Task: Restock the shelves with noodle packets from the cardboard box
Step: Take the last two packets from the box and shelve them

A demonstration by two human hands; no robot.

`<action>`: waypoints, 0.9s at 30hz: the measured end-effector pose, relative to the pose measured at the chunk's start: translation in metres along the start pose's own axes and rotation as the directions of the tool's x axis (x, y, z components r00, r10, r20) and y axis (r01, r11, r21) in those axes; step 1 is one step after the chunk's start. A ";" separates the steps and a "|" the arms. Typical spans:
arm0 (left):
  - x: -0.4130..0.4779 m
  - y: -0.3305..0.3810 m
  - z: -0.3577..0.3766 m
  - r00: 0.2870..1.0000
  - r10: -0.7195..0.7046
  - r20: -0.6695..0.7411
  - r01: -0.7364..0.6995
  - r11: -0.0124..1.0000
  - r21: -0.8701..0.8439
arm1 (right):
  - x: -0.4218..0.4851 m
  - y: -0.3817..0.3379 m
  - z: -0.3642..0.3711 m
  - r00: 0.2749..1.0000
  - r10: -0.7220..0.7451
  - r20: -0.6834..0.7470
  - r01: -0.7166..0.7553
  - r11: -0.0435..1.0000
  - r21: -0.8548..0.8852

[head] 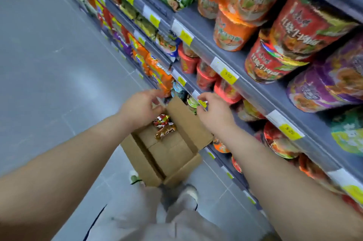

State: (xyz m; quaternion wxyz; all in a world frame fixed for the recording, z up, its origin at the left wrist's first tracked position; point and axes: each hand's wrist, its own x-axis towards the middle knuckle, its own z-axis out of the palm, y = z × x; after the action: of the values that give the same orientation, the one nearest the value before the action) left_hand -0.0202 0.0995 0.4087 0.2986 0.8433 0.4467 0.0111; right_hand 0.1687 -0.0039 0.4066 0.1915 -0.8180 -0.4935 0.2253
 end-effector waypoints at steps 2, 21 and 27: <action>-0.001 -0.018 0.008 0.997 -0.069 -0.021 0.069 0.997 -0.018 | 0.013 0.001 0.015 0.999 -0.035 0.037 0.035 0.999 0.001; 0.162 -0.285 0.330 0.969 -0.242 0.052 0.244 0.969 -0.040 | 0.150 0.189 0.404 0.927 0.052 0.372 0.018 0.983 -0.183; 0.224 -0.327 0.423 0.992 -0.121 -0.020 0.122 0.993 0.008 | 0.190 0.241 0.500 0.900 -0.080 0.428 0.181 0.963 -0.202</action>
State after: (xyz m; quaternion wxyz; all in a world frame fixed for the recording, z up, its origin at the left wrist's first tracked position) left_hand -0.0092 0.1990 -0.1621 0.2904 0.8158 0.5002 -0.0008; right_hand 0.1420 0.1051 -0.1694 -0.0020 -0.7329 -0.6002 0.3203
